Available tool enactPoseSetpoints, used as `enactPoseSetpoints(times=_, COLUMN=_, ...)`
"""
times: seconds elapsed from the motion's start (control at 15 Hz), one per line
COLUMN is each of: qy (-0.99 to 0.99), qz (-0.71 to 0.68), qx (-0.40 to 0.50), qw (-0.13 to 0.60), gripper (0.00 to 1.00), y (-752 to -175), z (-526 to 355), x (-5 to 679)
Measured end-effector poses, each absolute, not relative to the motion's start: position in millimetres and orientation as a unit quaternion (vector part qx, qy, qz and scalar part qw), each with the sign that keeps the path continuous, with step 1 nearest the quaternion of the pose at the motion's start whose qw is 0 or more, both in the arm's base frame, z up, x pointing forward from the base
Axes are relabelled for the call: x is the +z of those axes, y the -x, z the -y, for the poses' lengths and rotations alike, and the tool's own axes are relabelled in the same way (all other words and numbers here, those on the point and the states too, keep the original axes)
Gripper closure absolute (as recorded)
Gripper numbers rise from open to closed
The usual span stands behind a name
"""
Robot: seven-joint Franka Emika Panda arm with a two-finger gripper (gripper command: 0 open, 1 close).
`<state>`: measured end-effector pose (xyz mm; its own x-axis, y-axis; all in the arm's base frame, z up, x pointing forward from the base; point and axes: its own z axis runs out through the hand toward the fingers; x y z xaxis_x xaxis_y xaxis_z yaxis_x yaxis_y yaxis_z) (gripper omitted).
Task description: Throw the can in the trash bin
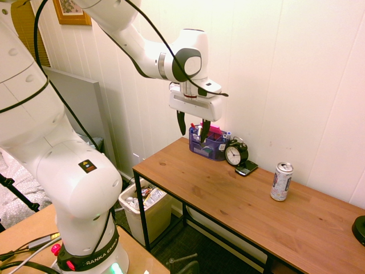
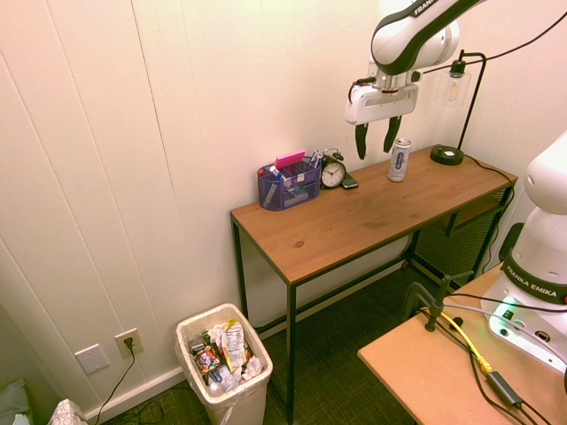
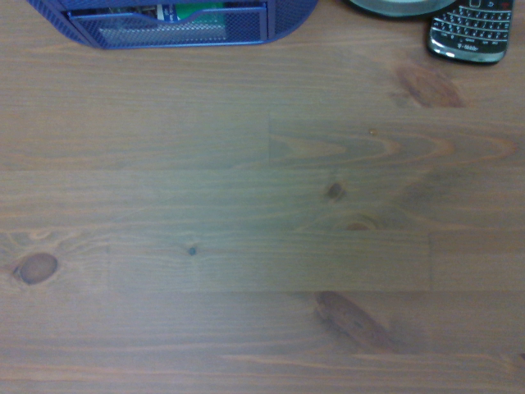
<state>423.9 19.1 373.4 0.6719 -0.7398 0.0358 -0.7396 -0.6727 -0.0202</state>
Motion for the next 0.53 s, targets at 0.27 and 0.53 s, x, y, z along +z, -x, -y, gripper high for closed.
enactPoseSetpoints(times=0.27, qy=0.905, qz=-0.423, qx=-0.034, qw=0.012, gripper=0.00, y=-429.6, z=-7.9, x=367.0)
enactPoseSetpoints(times=0.53, qy=0.880, qz=-0.471, qx=-0.040, qw=0.034, gripper=0.00, y=-444.5, z=71.0, x=374.9)
